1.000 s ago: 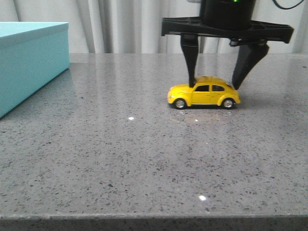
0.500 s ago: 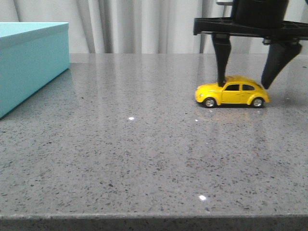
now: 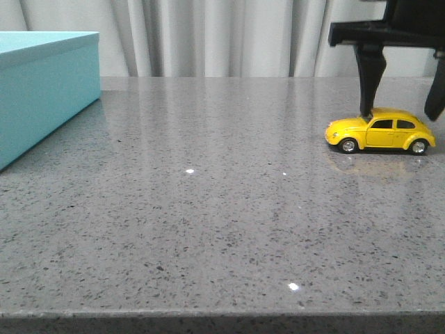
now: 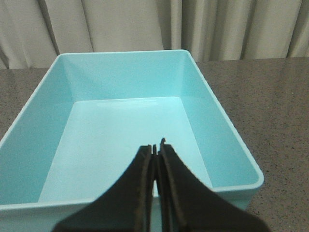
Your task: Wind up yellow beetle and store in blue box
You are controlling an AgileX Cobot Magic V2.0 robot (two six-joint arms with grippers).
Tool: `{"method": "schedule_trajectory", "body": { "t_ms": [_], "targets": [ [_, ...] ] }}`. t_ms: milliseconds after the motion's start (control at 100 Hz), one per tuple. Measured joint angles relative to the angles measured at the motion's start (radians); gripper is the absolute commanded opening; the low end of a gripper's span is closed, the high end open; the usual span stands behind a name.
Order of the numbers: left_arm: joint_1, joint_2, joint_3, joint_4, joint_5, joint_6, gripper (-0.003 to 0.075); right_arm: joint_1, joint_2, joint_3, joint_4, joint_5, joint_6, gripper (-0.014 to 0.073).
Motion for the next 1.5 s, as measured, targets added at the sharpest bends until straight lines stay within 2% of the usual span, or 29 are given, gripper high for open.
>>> {"method": "schedule_trajectory", "body": {
  "t_ms": [210, 390, 490, 730, 910, 1060, 1240, 1340, 1410, 1450, 1500],
  "targets": [
    [0.0, 0.0, 0.0, 0.0, 0.0, 0.0, -0.002, 0.025, -0.193, -0.017, 0.012, -0.029, -0.032, 0.0507],
    [0.0, 0.0, 0.0, -0.002, 0.0, 0.0, -0.002, 0.042, -0.285, -0.006, 0.012, -0.014, -0.075, 0.0507],
    [0.0, 0.0, 0.0, -0.011, 0.0, 0.0, -0.002, 0.047, -0.33, 0.036, 0.012, -0.019, -0.084, 0.0507],
    [0.0, 0.0, 0.0, -0.035, -0.027, 0.0, -0.002, 0.052, -0.485, 0.208, 0.012, -0.149, -0.089, 0.0507],
    [0.0, 0.0, 0.0, -0.075, -0.063, 0.0, -0.002, 0.052, -0.622, 0.326, 0.012, -0.196, -0.089, 0.0507],
    [0.0, 0.0, 0.0, -0.111, -0.105, 0.0, -0.002, 0.052, -0.726, 0.376, 0.012, -0.205, -0.089, 0.0507],
    [0.0, 0.044, -0.032, -0.118, -0.08, 0.009, -0.0015, 0.052, -0.821, 0.391, 0.014, -0.205, -0.091, 0.0507],
    [0.0, 0.103, -0.088, -0.118, -0.001, 0.038, 0.0074, 0.052, -0.851, 0.392, 0.021, -0.205, -0.091, 0.0507],
    [0.0, 0.155, -0.138, -0.118, 0.056, 0.048, 0.0197, 0.052, -0.864, 0.392, 0.03, -0.205, -0.091, 0.0507],
    [0.0, 0.188, -0.17, -0.118, 0.081, 0.054, 0.0294, 0.052, -0.87, 0.392, 0.038, -0.205, -0.091, 0.0507],
    [0.0, 0.225, -0.206, -0.12, 0.111, 0.075, 0.0368, 0.052, -0.872, 0.392, 0.038, -0.205, -0.091, 0.0507]
  ]
}}
